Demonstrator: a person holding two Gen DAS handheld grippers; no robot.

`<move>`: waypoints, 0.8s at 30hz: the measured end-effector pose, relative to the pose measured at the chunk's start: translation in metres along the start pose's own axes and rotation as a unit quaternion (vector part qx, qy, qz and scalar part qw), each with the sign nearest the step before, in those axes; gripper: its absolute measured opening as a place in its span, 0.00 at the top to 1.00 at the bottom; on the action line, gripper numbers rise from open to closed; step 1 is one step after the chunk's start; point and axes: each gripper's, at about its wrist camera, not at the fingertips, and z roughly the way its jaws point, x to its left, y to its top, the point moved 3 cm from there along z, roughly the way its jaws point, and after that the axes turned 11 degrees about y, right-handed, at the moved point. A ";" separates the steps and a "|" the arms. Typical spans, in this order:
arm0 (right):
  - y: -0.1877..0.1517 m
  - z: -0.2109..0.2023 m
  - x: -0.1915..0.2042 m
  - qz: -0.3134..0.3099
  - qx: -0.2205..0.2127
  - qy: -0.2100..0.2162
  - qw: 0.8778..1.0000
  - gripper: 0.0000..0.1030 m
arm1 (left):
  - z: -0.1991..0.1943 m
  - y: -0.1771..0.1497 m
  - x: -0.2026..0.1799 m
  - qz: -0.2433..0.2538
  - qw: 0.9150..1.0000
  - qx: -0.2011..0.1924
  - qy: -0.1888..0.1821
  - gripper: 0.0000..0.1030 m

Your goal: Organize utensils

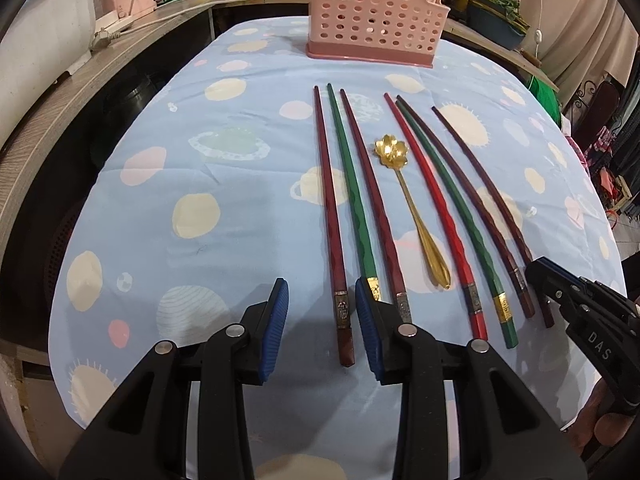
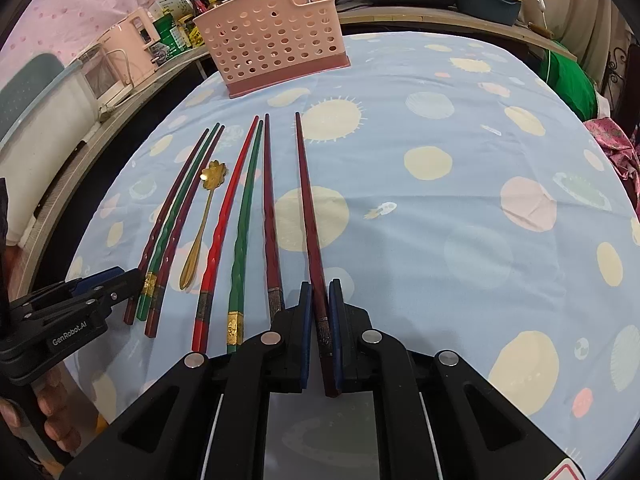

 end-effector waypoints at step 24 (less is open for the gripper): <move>-0.001 -0.006 0.003 -0.001 -0.004 0.003 1.000 0.93 | -0.013 -0.001 0.005 0.003 1.000 -0.008 -0.010 0.93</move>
